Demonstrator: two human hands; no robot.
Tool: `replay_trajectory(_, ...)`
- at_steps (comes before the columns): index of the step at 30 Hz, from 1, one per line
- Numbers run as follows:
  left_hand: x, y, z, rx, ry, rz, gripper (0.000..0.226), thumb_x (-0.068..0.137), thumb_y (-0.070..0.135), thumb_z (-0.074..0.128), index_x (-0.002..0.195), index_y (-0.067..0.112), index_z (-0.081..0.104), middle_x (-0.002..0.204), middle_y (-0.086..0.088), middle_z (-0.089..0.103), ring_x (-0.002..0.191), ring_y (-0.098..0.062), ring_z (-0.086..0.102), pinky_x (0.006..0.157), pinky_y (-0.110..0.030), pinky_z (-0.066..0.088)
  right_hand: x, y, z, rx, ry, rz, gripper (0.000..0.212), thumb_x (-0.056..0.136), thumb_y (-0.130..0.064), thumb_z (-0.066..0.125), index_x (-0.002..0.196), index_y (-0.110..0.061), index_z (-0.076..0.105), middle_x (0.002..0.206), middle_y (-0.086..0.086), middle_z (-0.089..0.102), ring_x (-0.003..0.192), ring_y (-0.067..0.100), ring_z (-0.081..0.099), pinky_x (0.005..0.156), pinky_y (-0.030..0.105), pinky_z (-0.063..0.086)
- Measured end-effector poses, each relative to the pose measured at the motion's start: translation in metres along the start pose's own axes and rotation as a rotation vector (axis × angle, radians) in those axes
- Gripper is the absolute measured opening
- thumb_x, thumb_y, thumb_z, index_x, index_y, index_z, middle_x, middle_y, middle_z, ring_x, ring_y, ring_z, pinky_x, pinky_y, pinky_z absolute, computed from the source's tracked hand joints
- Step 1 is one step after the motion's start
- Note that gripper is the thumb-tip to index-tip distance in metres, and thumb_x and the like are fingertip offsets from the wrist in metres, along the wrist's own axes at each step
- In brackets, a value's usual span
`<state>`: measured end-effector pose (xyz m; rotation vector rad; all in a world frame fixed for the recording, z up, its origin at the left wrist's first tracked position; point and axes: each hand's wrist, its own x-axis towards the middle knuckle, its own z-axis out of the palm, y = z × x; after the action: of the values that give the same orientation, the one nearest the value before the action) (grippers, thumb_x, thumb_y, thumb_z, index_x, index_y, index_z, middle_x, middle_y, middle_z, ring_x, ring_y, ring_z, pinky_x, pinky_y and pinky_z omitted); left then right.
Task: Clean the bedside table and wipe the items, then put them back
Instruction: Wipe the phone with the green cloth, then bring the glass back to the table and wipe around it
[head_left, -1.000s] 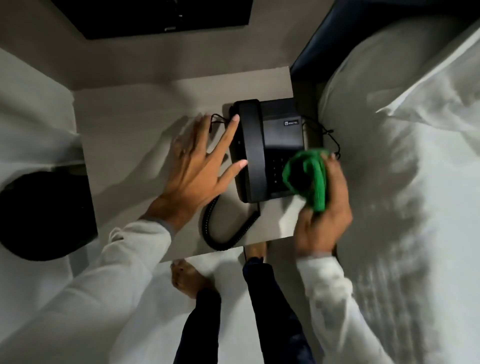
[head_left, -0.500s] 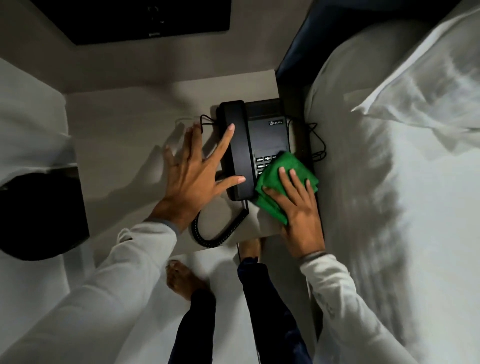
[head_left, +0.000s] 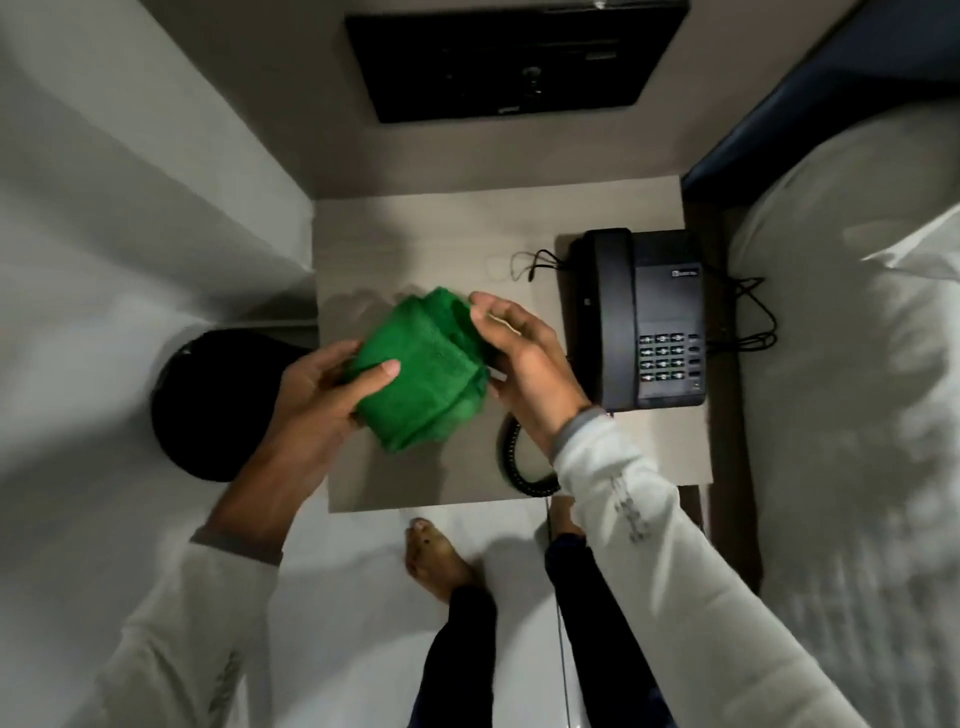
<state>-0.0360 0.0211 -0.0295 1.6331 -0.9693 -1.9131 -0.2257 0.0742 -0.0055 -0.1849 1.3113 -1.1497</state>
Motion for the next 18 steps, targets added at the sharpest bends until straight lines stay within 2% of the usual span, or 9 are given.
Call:
replay_trajectory(1,0.005,-0.006,-0.014,0.029,0.098,0.017,0.019,0.085,0.007,0.077,0.103,0.012,0.070,0.102,-0.006,0.077,0.106,-0.029,0.073,0.086,-0.043,0.062,0.010,0.001,0.008,-0.095,-0.014,0.001,0.023,0.097,-0.017,0.060,0.120,-0.020,0.061,0.106,-0.001,0.072,0.095,0.008,0.068,0.082,0.024,0.054)
replay_trajectory(2,0.013,-0.012,-0.030,0.106,0.171,0.043,0.020,0.084,0.012,0.078,0.102,0.016,0.070,0.100,-0.004,0.076,0.108,-0.031,0.072,0.089,-0.046,0.061,0.018,0.004,0.014,-0.263,-0.004,-0.031,0.030,0.095,-0.021,0.063,0.125,-0.021,0.058,0.113,0.002,0.070,0.099,0.008,0.066,0.087,0.025,0.053)
replay_trajectory(4,0.022,-0.017,-0.050,0.451,0.230,0.118,0.046,0.074,0.039,0.082,0.113,0.020,0.068,0.107,-0.004,0.073,0.109,-0.030,0.070,0.098,-0.050,0.057,0.025,0.009,0.018,-0.726,0.008,-0.149,0.051,0.093,-0.031,0.065,0.140,-0.021,0.050,0.137,0.009,0.061,0.122,0.020,0.058,0.105,0.031,0.044)
replay_trajectory(6,0.022,-0.022,-0.056,0.924,0.199,0.213,0.077,0.069,0.062,0.069,0.133,0.020,0.059,0.124,-0.011,0.066,0.116,-0.034,0.063,0.102,-0.049,0.053,0.022,0.011,0.013,-1.097,0.057,-0.313,0.063,0.094,-0.036,0.061,0.150,-0.019,0.038,0.155,0.014,0.042,0.143,0.029,0.039,0.117,0.036,0.034)
replay_trajectory(7,0.020,-0.020,-0.052,1.114,0.187,0.288,0.084,0.072,0.067,0.061,0.141,0.020,0.053,0.136,-0.017,0.058,0.123,-0.039,0.057,0.106,-0.050,0.050,0.017,0.012,0.006,-1.211,0.117,-0.405,0.067,0.093,-0.038,0.060,0.152,-0.017,0.035,0.159,0.018,0.034,0.148,0.033,0.031,0.120,0.042,0.031)
replay_trajectory(9,0.010,-0.001,-0.028,1.342,0.206,0.525,0.085,0.081,0.069,0.052,0.149,0.020,0.045,0.153,-0.024,0.043,0.135,-0.045,0.046,0.110,-0.054,0.044,0.000,0.005,-0.011,-1.389,0.327,-0.569,0.072,0.092,-0.042,0.058,0.154,-0.014,0.033,0.162,0.023,0.025,0.151,0.038,0.022,0.122,0.051,0.025)
replay_trajectory(11,-0.004,0.030,0.010,1.487,0.216,0.771,0.081,0.091,0.068,0.047,0.155,0.021,0.037,0.161,-0.024,0.033,0.145,-0.043,0.037,0.114,-0.058,0.037,-0.019,-0.006,-0.028,-1.456,0.516,-0.660,0.074,0.094,-0.047,0.055,0.155,-0.015,0.031,0.163,0.025,0.020,0.153,0.040,0.016,0.123,0.055,0.019)
replay_trajectory(14,-0.028,0.080,0.092,1.582,0.140,1.119,0.077,0.099,0.068,0.037,0.161,0.025,0.020,0.167,-0.022,0.019,0.155,-0.036,0.020,0.121,-0.060,0.024,-0.063,-0.038,-0.065,-1.442,0.783,-0.696,0.075,0.095,-0.056,0.052,0.156,-0.017,0.030,0.163,0.026,0.017,0.154,0.040,0.012,0.123,0.056,0.015)
replay_trajectory(18,-0.072,0.121,0.196,1.574,0.023,1.417,0.073,0.102,0.064,0.030,0.162,0.026,0.012,0.167,-0.023,0.014,0.157,-0.034,0.012,0.124,-0.059,0.018,-0.126,-0.076,-0.121,-1.307,1.062,-0.688,0.081,0.091,-0.061,0.054,0.156,-0.018,0.029,0.164,0.027,0.014,0.155,0.039,0.009,0.124,0.056,0.012)
